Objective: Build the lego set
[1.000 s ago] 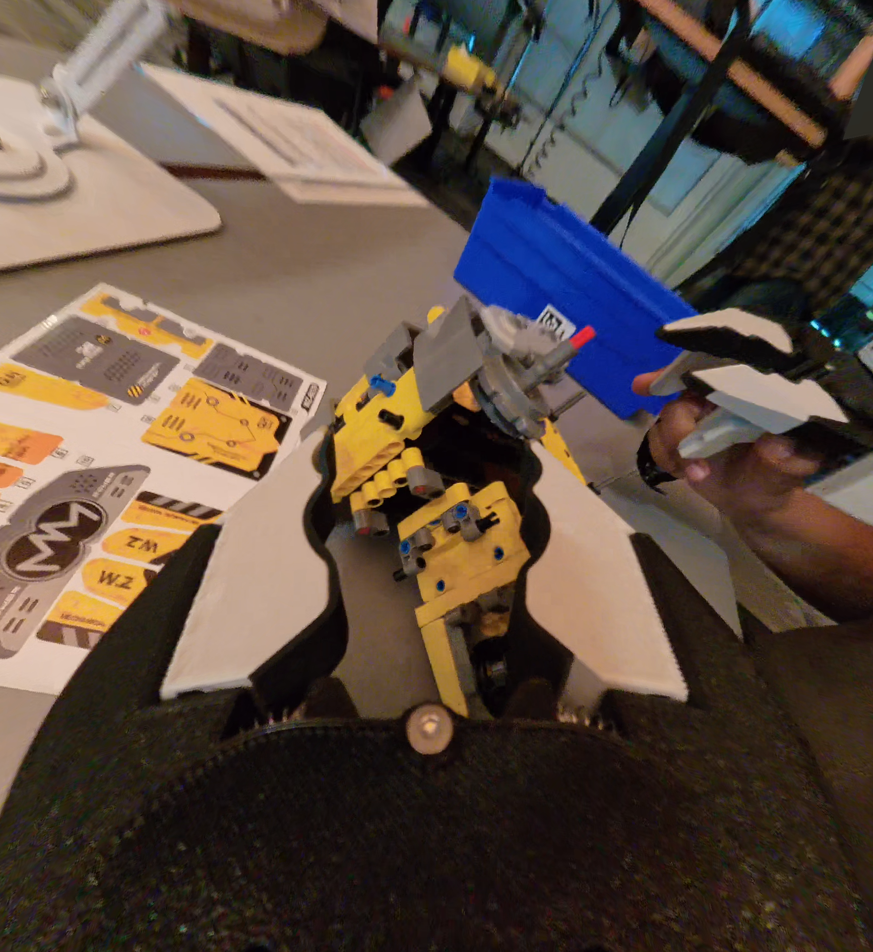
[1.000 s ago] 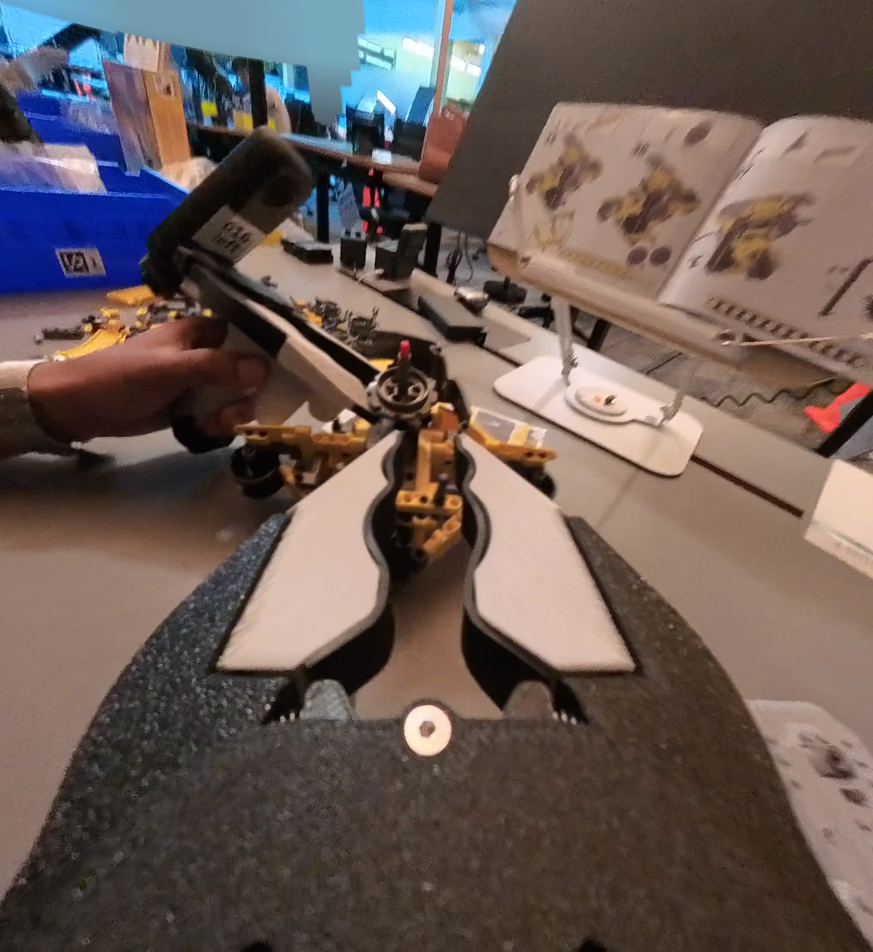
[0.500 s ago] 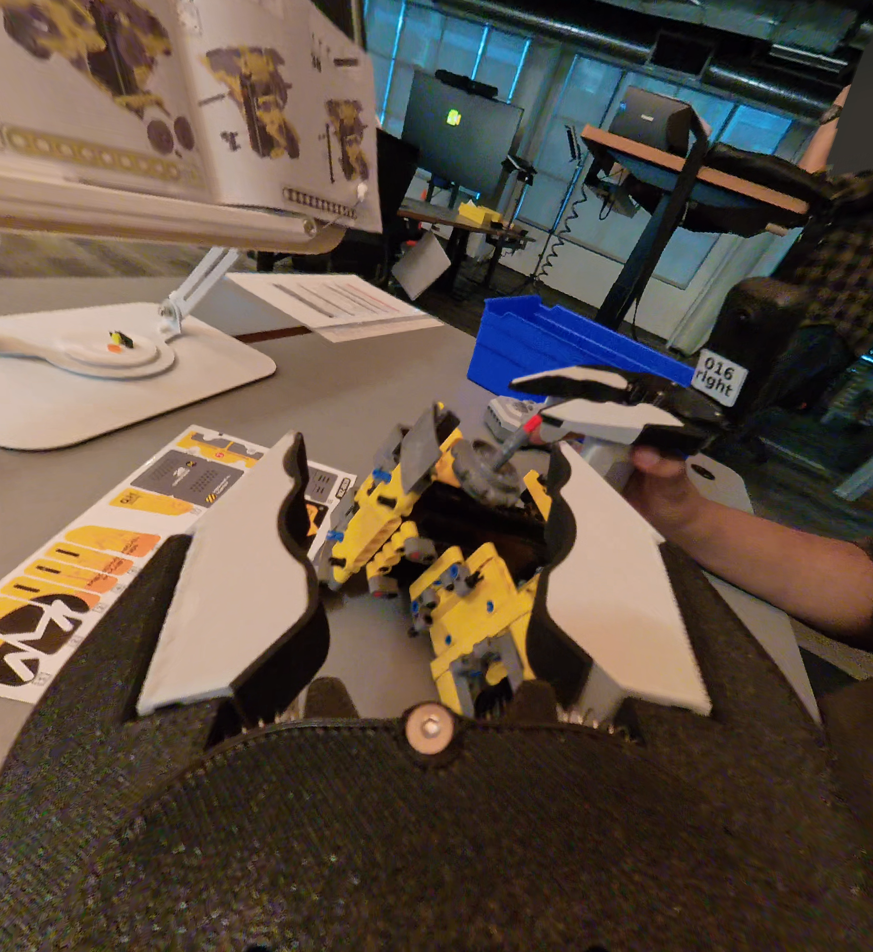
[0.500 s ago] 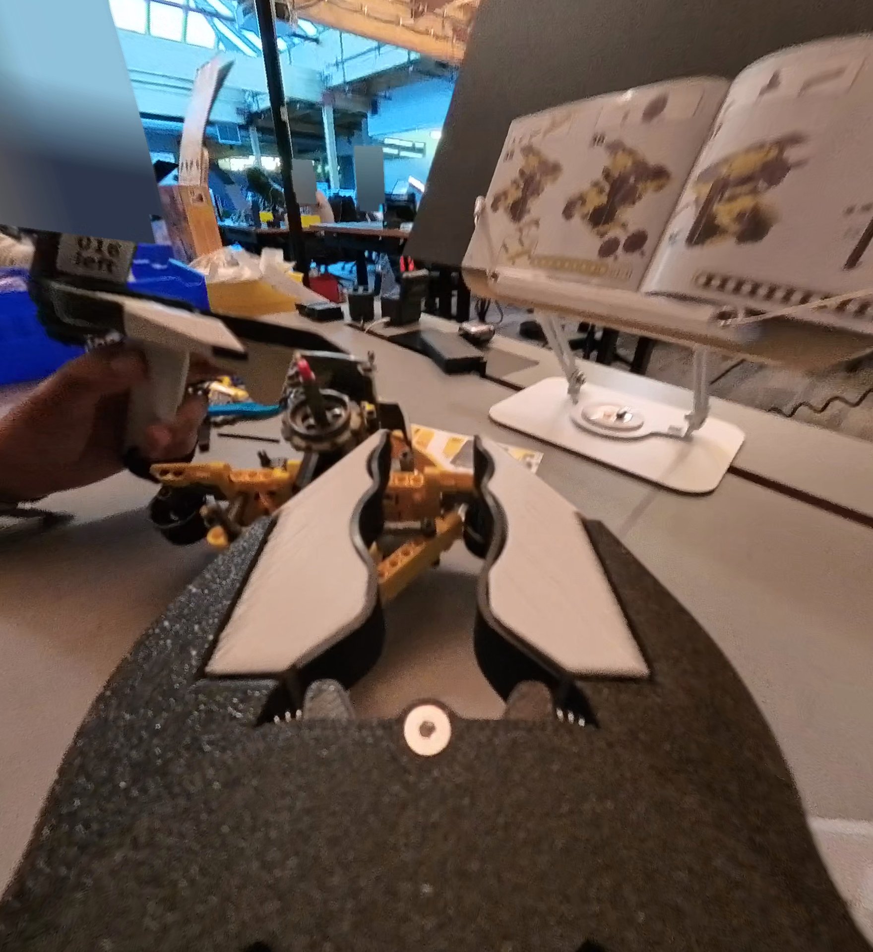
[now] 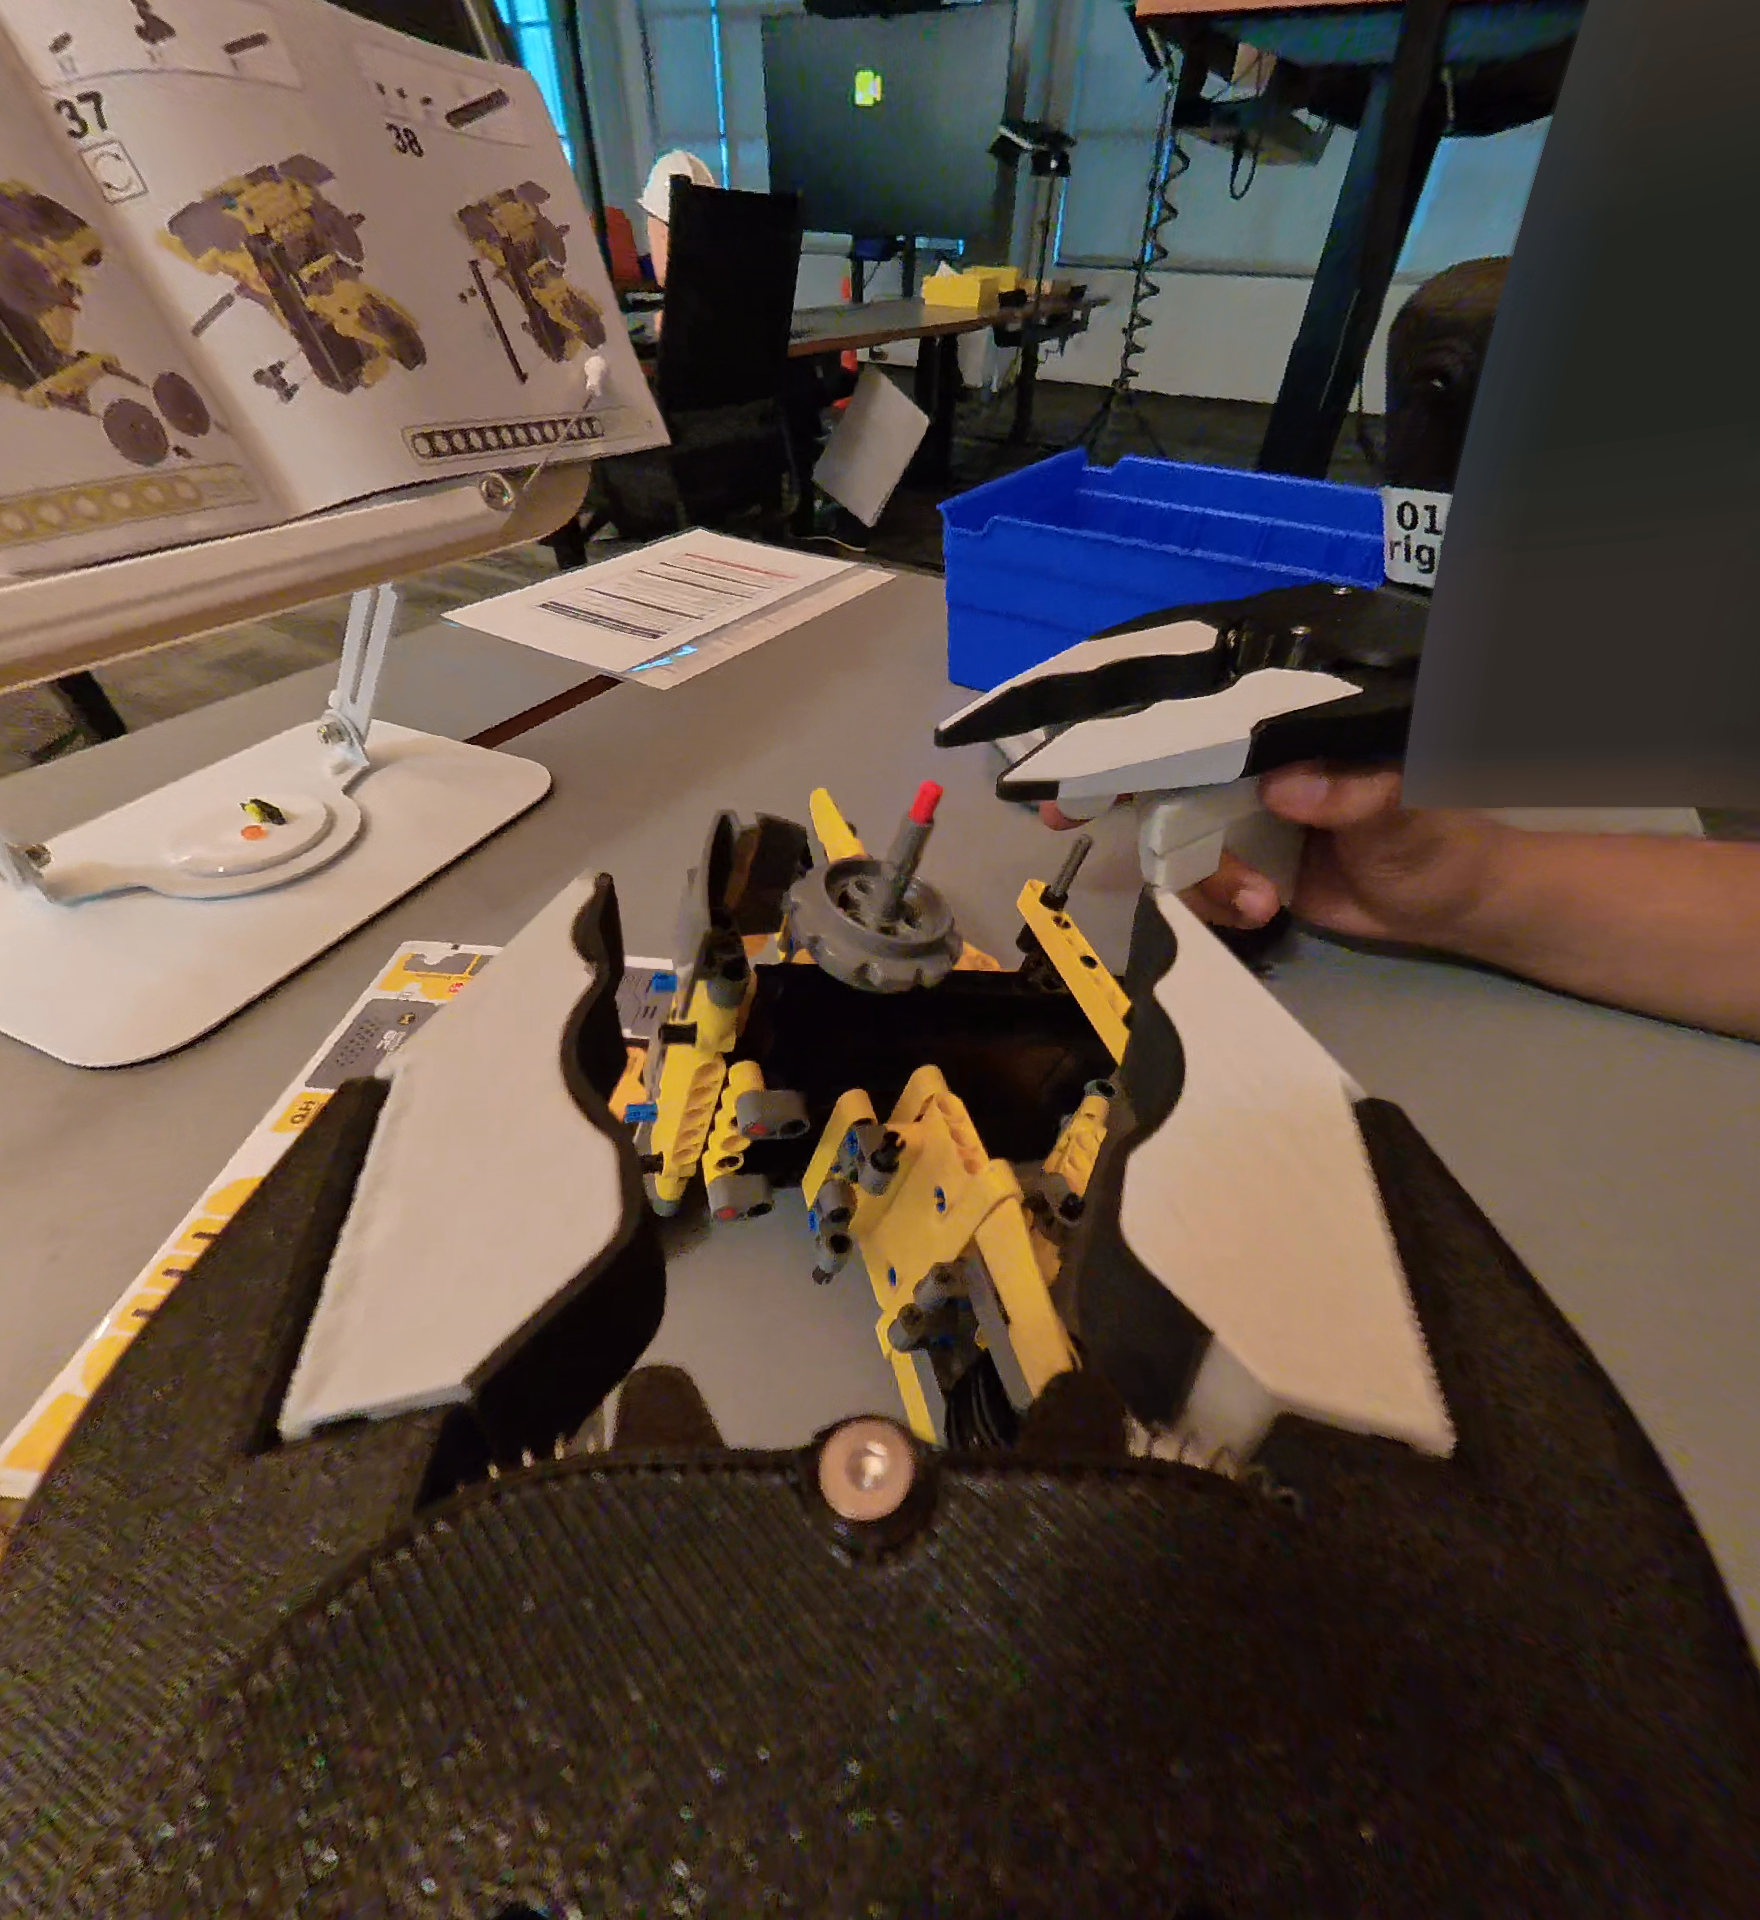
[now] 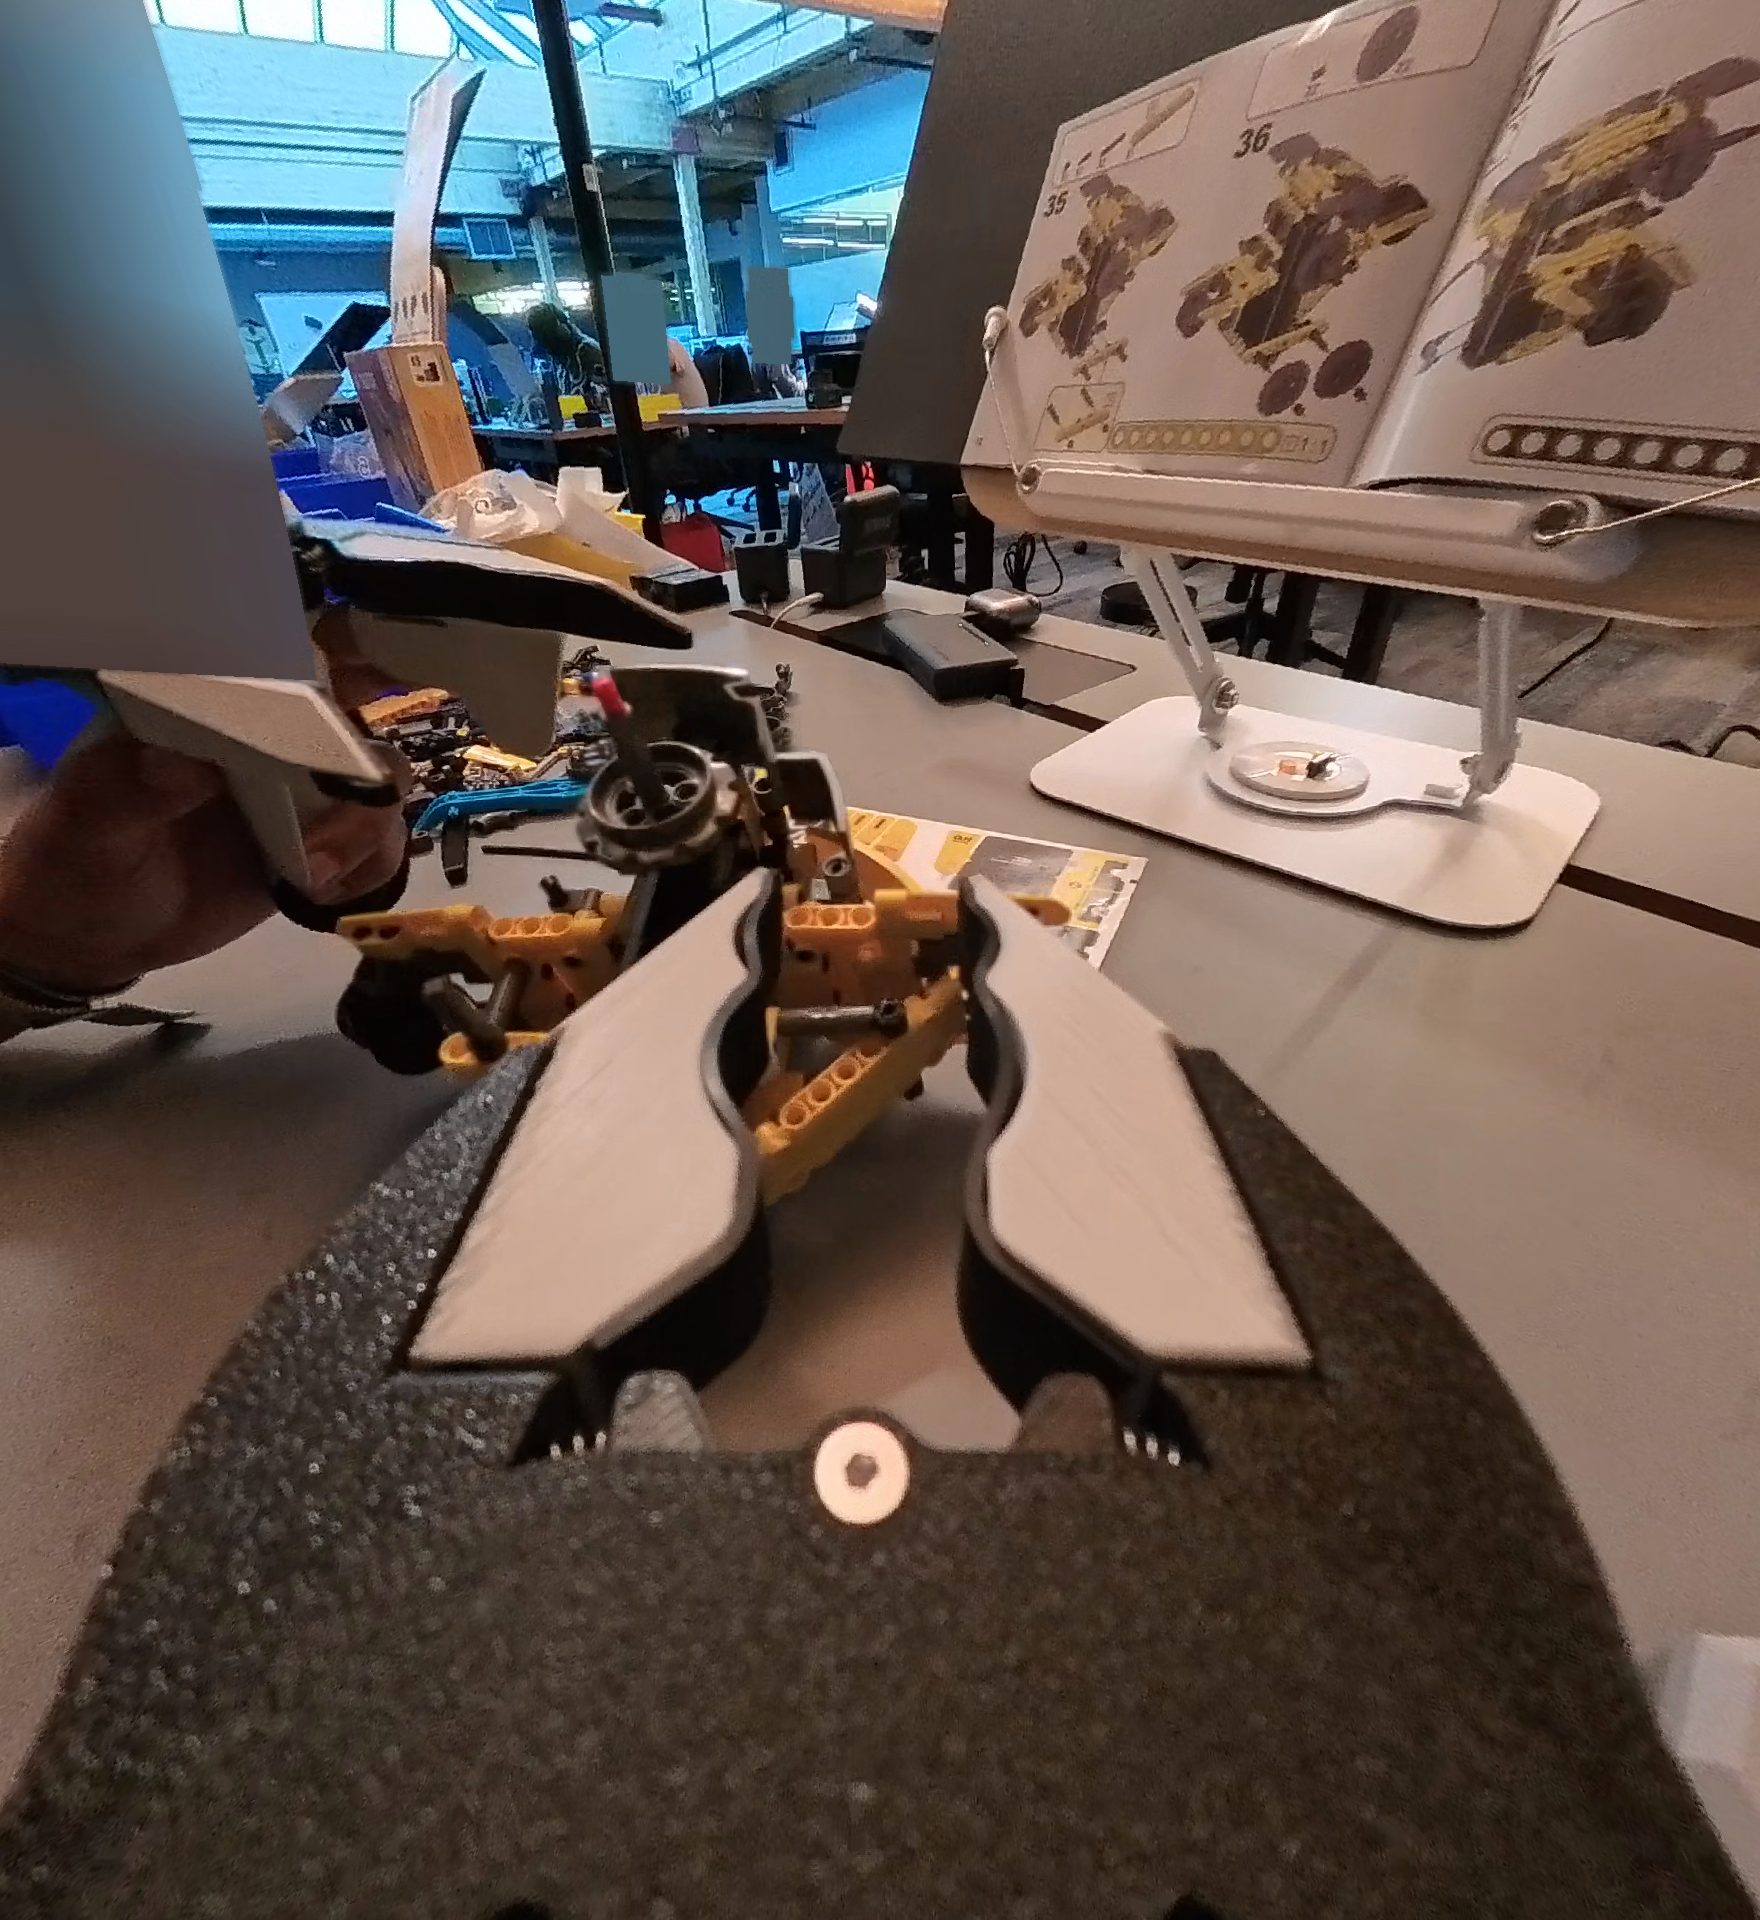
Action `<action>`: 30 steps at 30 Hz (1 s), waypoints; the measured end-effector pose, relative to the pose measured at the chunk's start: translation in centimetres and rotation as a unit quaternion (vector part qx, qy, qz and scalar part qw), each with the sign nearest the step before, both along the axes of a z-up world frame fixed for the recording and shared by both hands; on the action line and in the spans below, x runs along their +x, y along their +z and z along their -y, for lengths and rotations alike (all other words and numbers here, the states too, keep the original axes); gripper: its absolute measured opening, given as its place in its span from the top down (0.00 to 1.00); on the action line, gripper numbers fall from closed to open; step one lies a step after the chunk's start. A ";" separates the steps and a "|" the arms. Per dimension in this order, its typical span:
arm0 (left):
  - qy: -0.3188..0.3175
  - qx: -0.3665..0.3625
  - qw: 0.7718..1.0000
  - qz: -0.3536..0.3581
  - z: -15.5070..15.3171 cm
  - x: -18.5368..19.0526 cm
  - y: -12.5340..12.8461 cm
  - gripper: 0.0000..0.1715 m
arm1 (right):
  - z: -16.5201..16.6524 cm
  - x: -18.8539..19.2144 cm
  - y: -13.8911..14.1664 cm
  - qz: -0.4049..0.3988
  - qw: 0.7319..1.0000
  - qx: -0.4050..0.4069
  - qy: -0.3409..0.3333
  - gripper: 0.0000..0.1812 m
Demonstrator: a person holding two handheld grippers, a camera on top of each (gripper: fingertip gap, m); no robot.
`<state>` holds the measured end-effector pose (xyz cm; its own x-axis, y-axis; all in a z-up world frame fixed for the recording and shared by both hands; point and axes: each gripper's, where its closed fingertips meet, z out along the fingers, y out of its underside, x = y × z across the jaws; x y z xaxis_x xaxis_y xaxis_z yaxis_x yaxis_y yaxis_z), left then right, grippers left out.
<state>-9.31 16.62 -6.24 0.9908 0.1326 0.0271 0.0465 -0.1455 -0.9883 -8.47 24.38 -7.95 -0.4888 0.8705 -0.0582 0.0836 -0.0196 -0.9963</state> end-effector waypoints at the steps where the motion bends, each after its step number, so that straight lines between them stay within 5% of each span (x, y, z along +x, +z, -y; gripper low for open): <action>1: 0.000 -0.001 1.000 0.001 0.0 0.0 -0.1 0.45 | 0.0 0.0 0.0 0.000 1.000 -0.001 -0.001 0.82; 26: -0.004 -0.012 1.000 0.028 0.0 -0.6 -1.2 0.48 | 0.4 0.1 0.0 0.012 1.000 -0.020 0.009 0.82; 30: -0.005 0.017 1.000 0.009 0.8 -0.5 0.2 0.65 | 0.3 0.1 0.1 0.013 1.000 -0.024 0.008 0.82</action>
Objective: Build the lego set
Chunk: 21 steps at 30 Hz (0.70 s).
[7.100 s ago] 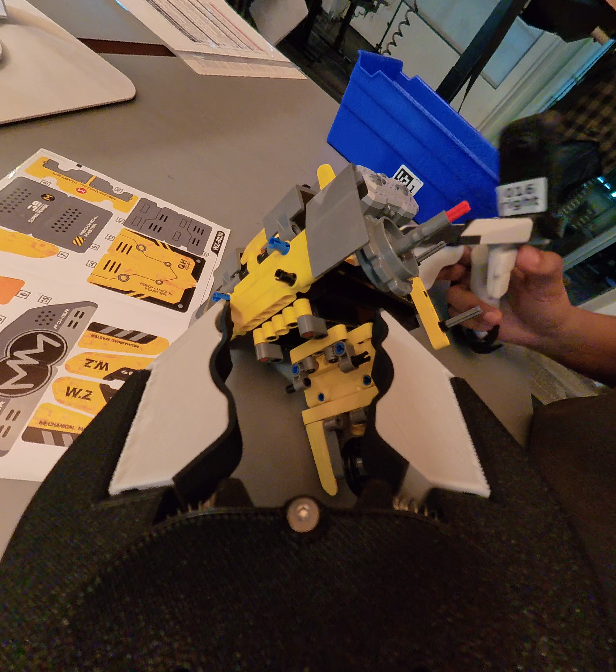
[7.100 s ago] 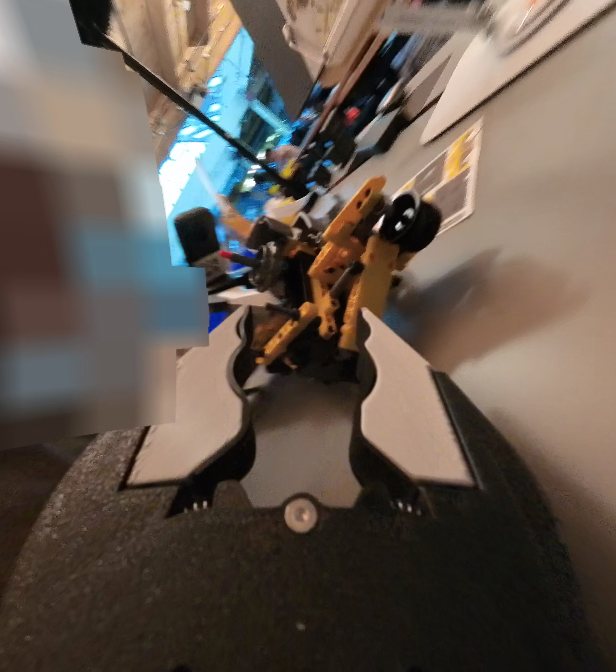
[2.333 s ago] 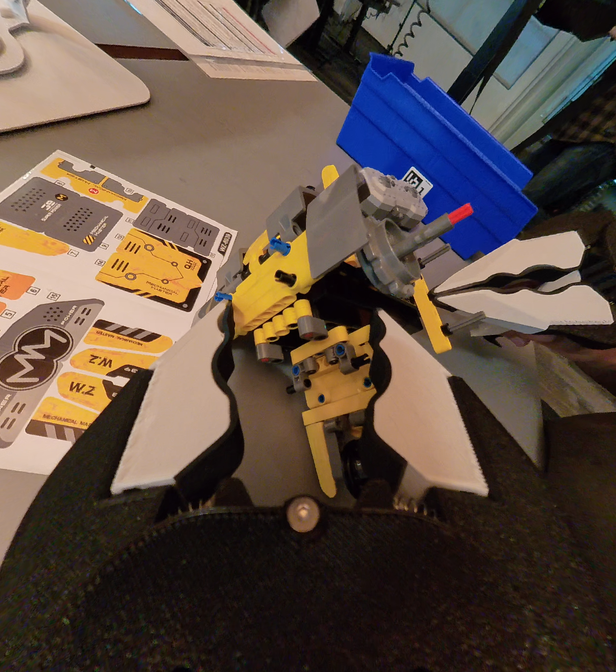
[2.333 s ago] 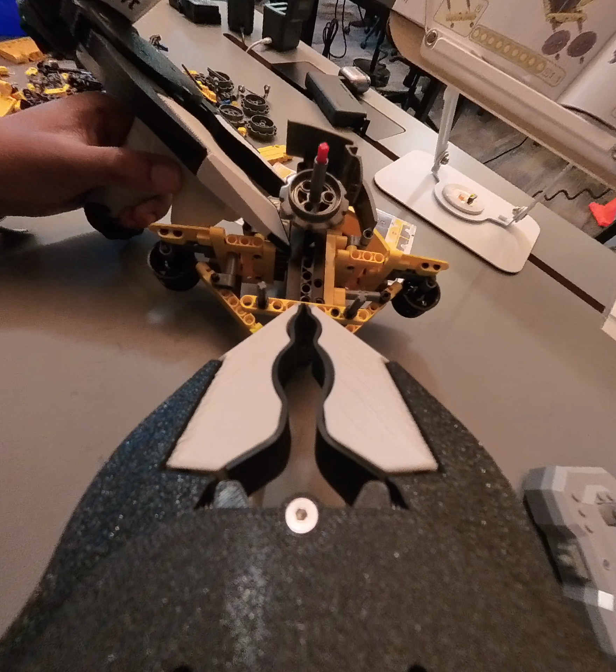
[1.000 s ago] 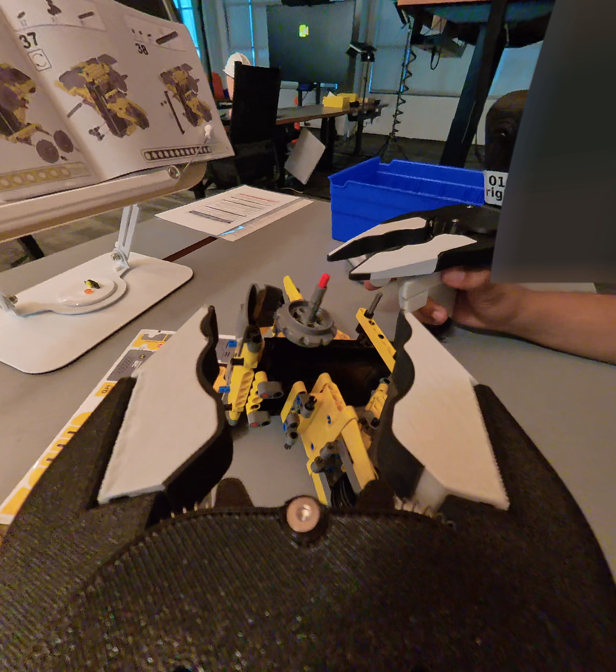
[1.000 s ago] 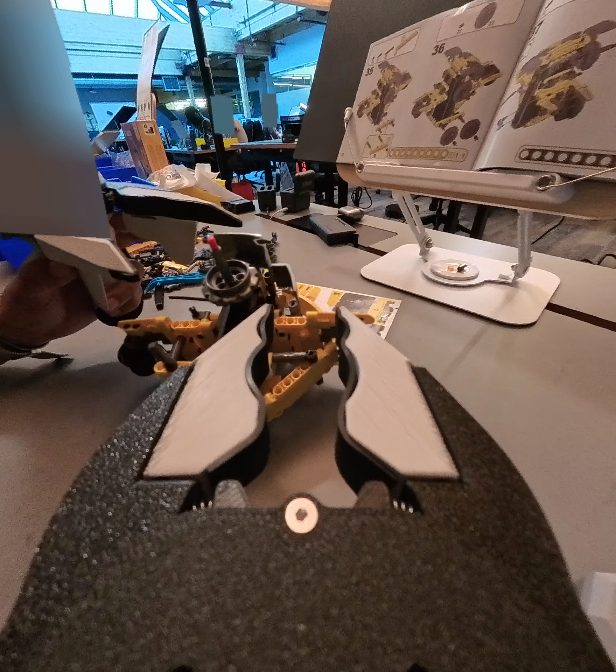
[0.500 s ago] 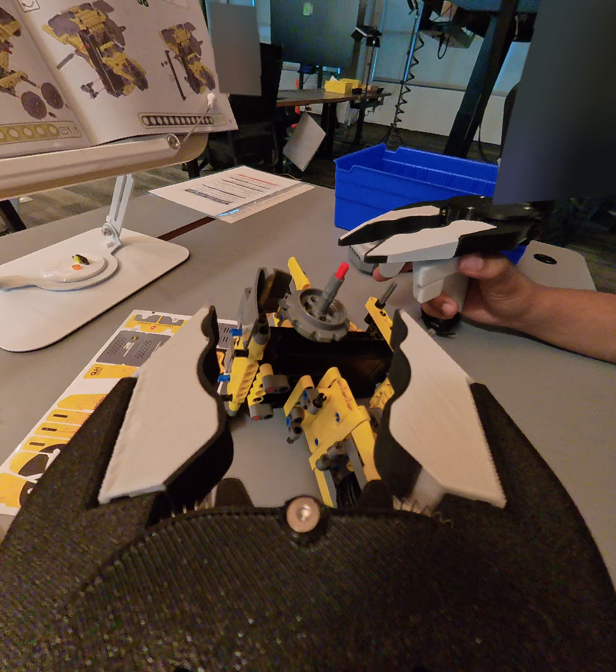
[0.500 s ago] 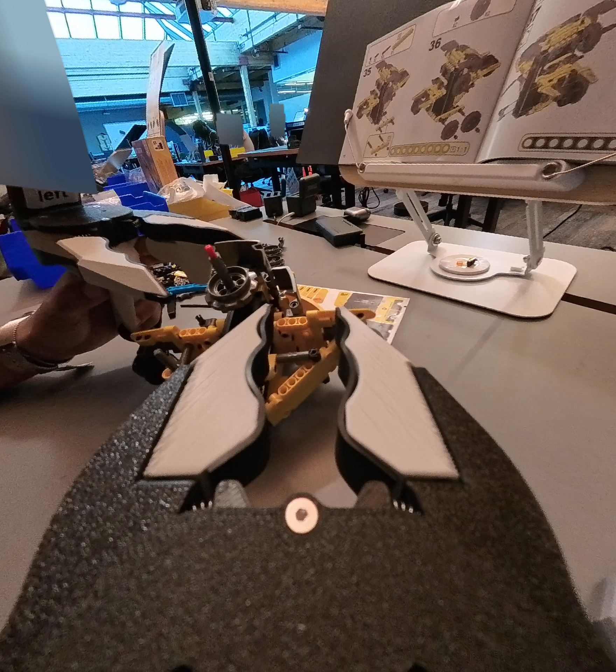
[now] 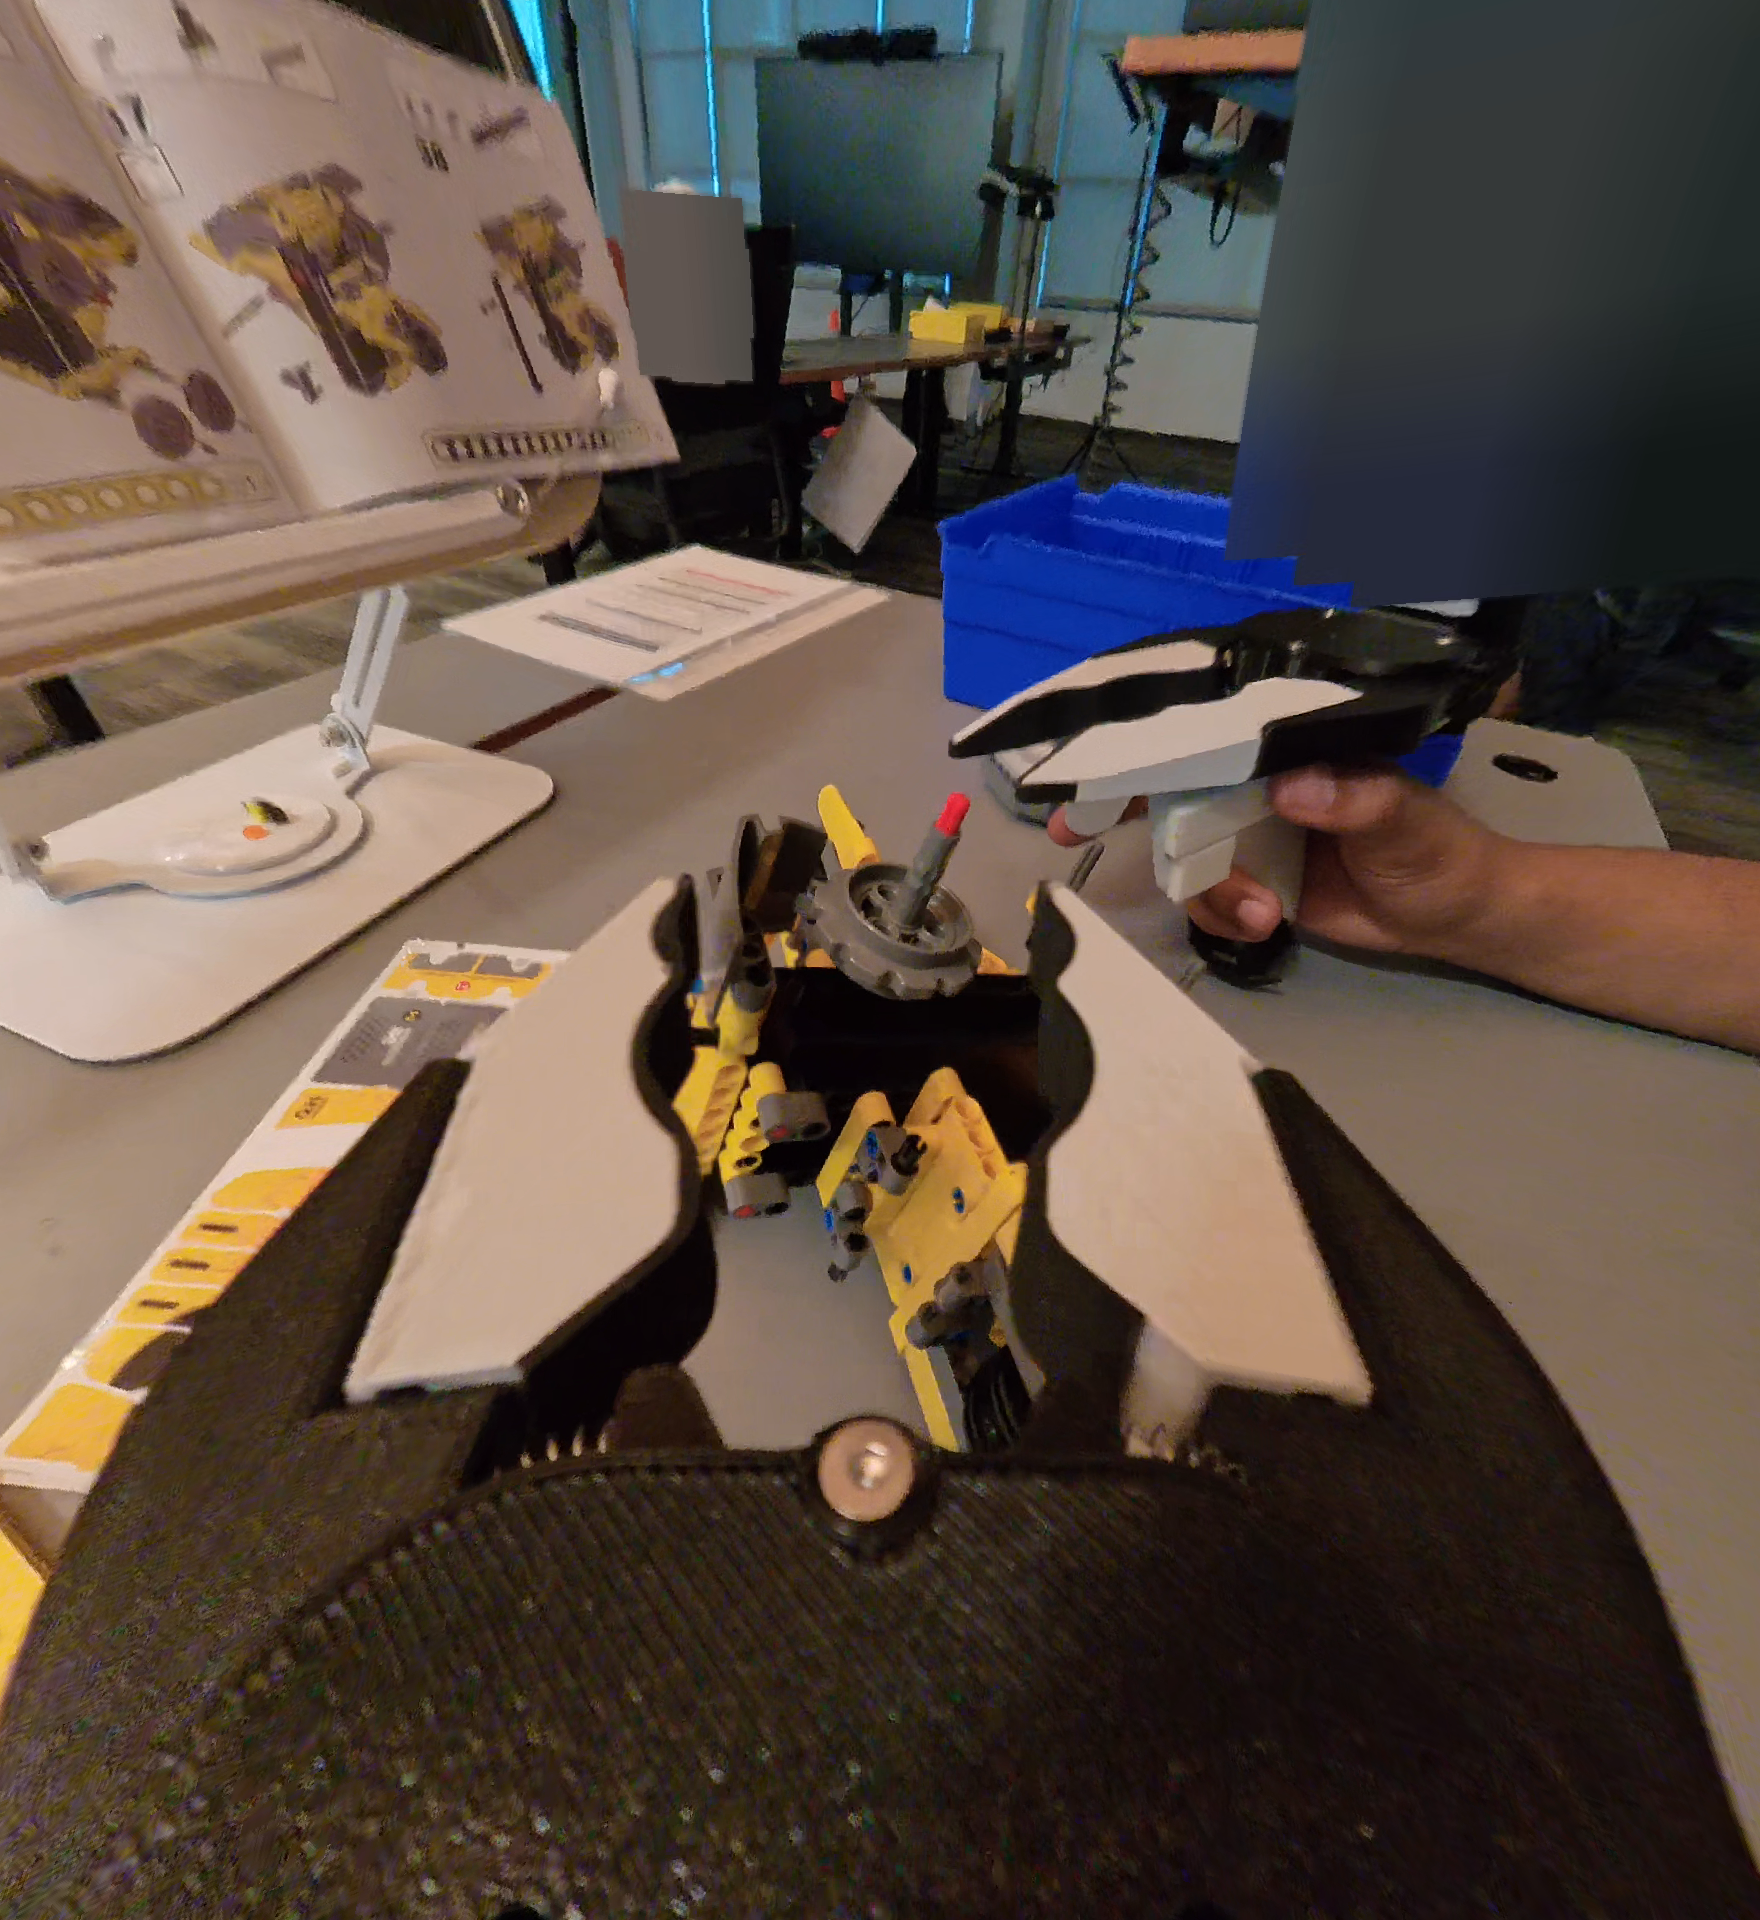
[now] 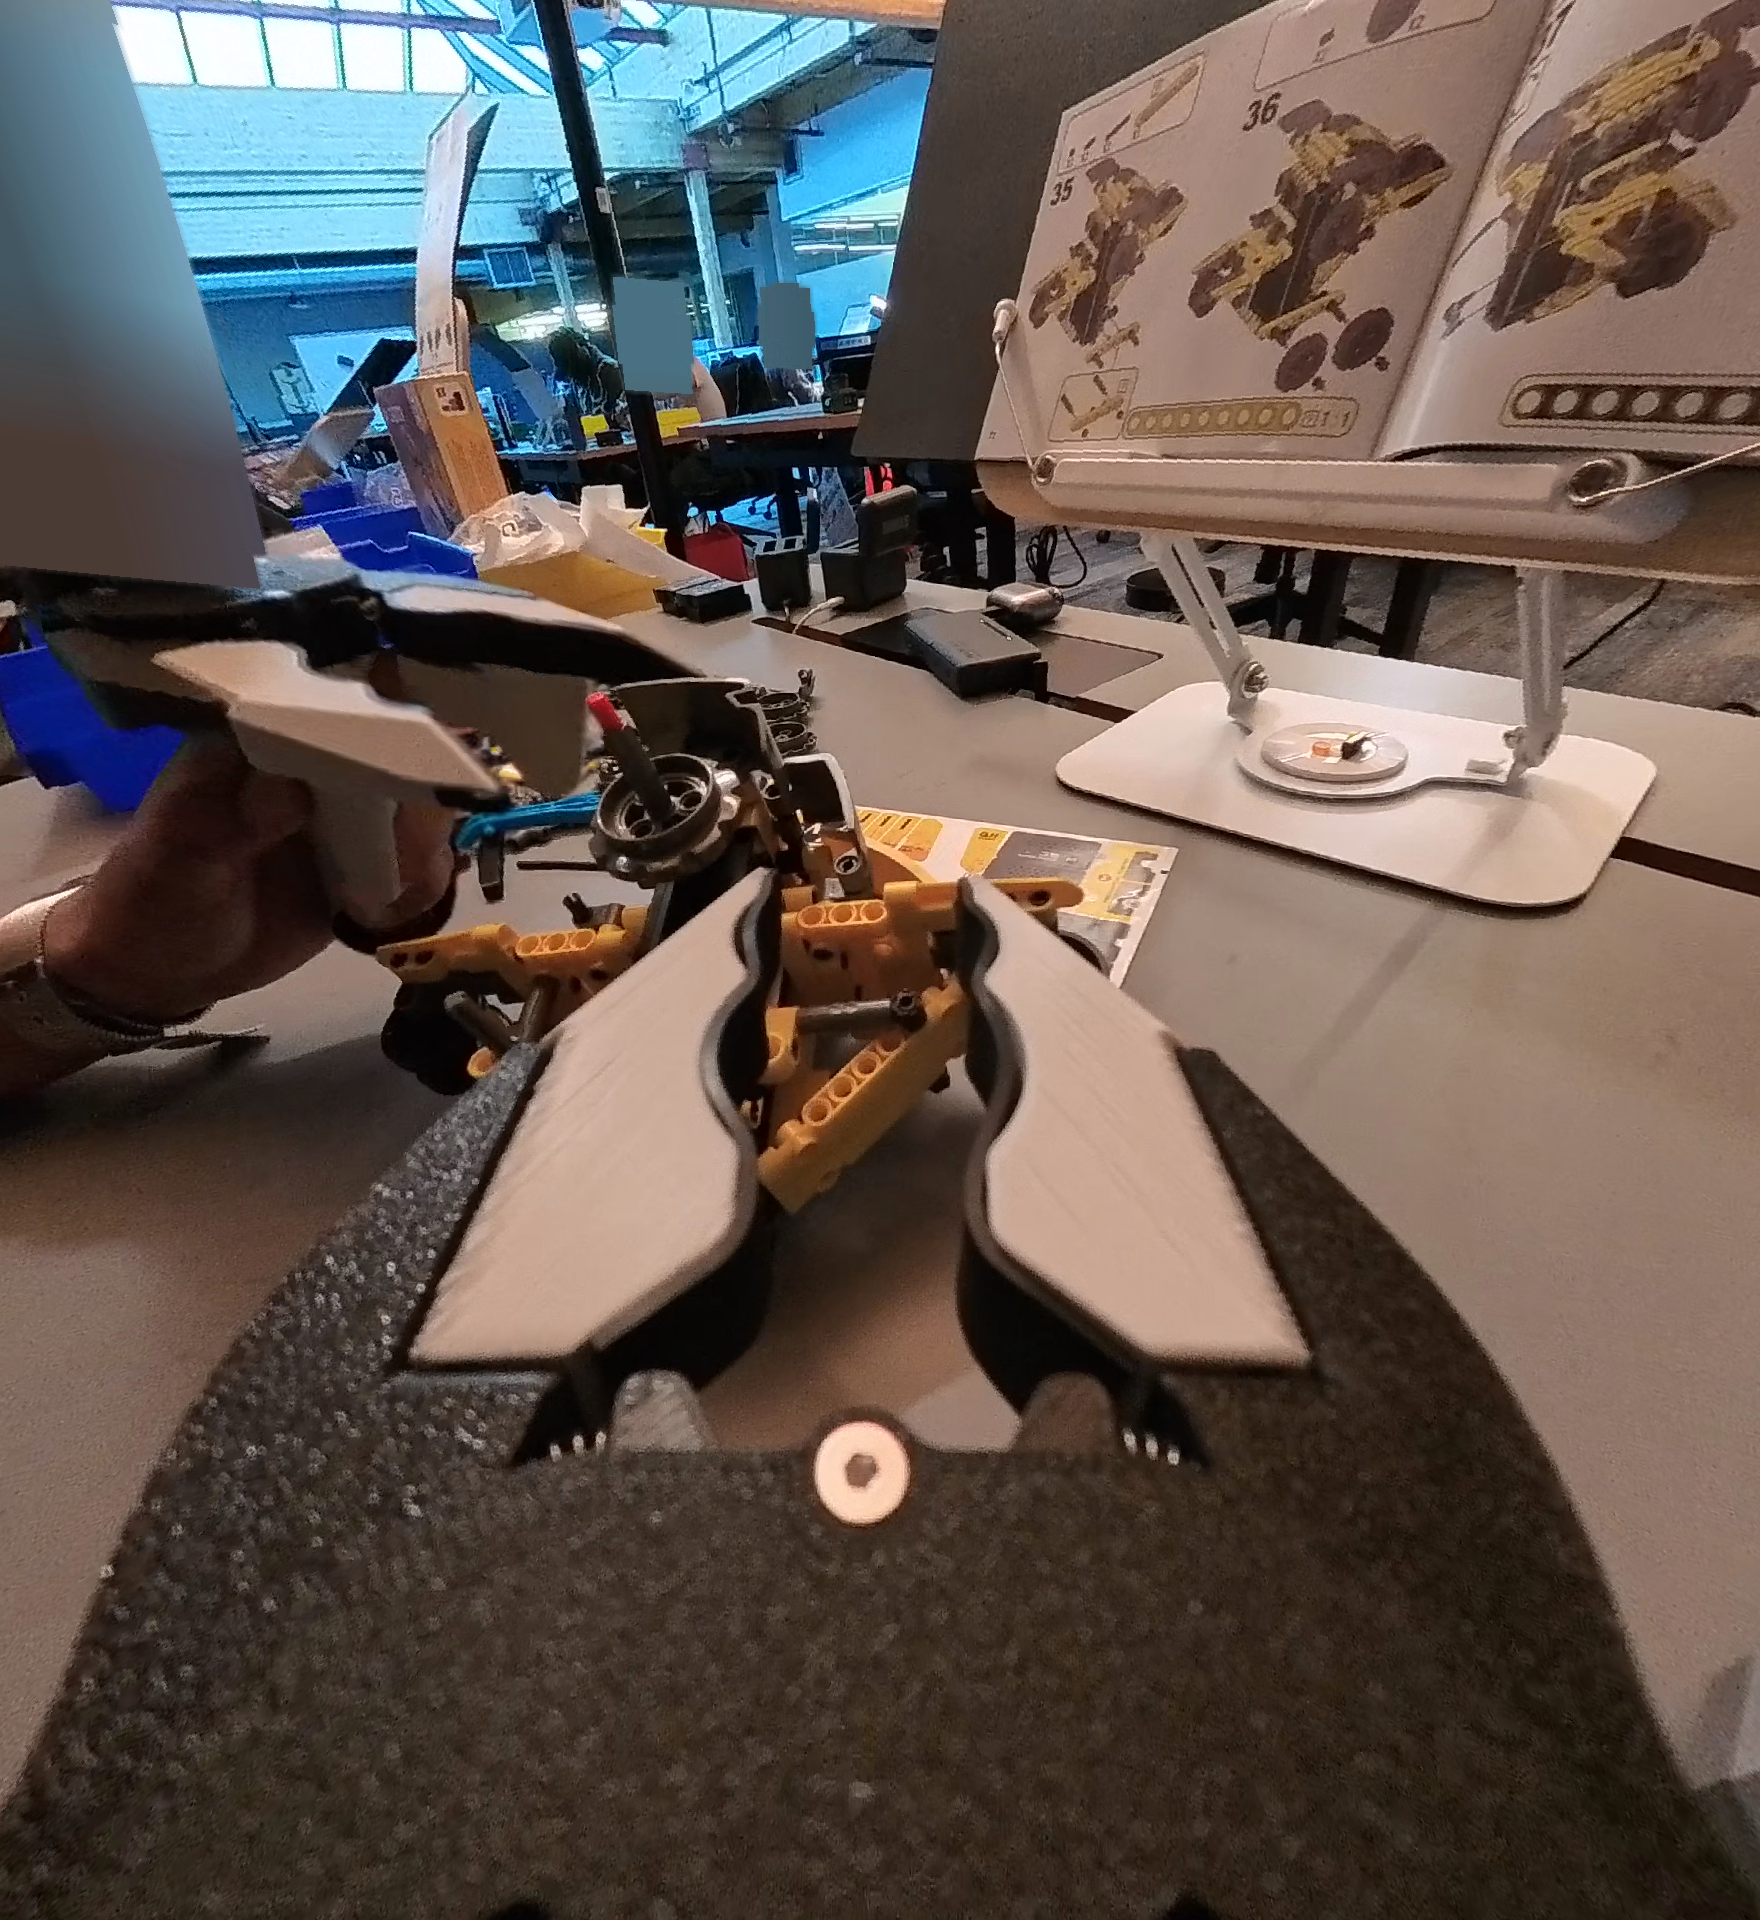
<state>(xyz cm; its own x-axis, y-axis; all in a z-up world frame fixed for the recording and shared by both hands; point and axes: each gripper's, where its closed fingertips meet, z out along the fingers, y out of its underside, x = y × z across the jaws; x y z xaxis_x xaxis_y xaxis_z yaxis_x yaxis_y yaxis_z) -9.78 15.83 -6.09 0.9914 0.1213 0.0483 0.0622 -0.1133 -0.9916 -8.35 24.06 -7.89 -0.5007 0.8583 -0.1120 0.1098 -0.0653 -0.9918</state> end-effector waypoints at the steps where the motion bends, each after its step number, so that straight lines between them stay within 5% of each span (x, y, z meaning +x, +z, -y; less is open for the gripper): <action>1: 0.004 0.011 1.000 -0.008 0.3 -0.1 0.5 0.69 | 0.0 0.0 0.0 0.001 1.000 -0.001 0.000 0.82; 9: 0.024 0.030 0.999 0.001 1.3 -1.2 1.3 0.72 | 0.1 0.0 -0.1 0.002 1.000 0.000 0.001 0.82; 21: 0.000 0.028 0.996 0.080 0.6 -1.4 0.0 0.60 | 0.1 0.0 -0.1 0.003 1.000 -0.004 0.002 0.82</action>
